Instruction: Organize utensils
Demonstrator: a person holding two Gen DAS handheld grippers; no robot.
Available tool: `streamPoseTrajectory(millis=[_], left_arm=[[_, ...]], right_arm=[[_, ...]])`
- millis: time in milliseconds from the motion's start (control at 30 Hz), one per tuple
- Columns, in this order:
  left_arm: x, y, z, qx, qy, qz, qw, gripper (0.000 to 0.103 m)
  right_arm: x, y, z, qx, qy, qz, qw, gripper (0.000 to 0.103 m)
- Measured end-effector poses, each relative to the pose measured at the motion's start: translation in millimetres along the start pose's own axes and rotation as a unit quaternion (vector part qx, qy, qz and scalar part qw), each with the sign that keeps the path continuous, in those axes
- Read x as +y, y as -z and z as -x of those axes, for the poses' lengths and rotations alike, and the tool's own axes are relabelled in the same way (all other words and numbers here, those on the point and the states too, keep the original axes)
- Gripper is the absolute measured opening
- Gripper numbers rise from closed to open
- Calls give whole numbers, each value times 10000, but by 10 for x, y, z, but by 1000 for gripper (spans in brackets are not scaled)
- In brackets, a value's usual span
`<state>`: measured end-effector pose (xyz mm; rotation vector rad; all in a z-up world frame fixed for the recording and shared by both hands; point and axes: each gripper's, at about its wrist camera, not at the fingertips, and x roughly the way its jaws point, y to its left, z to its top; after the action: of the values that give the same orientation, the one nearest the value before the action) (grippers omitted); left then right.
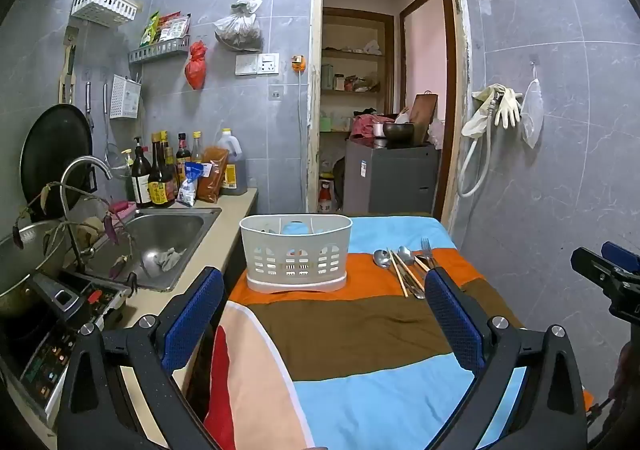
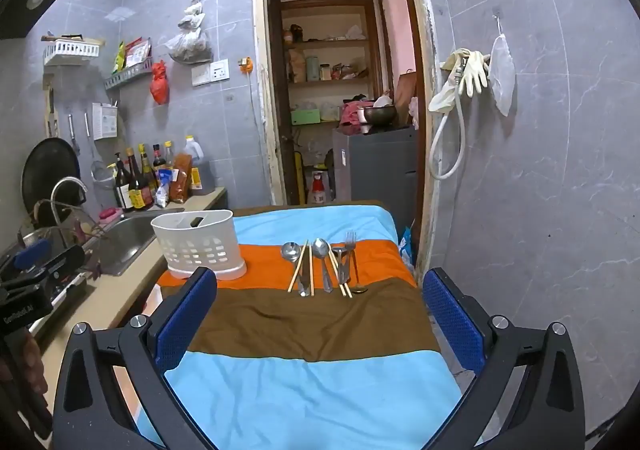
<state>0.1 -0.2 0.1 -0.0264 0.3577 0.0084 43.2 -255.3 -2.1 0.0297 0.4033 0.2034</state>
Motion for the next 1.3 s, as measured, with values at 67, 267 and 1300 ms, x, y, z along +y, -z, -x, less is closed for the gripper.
streamPoseTrajectory(millis=[67, 267, 1300], left_arm=[[0, 1, -1, -7, -2, -5, 10000, 99], [-8, -2, -12, -1, -2, 63, 10000, 99], [13, -26, 65, -18, 23, 71, 10000, 99]], right_arm=[[-2, 3, 5, -25, 13, 4, 10000, 103], [-5, 7, 8, -7, 19, 5, 10000, 103], [-24, 34, 0, 23, -45, -85, 10000, 103]])
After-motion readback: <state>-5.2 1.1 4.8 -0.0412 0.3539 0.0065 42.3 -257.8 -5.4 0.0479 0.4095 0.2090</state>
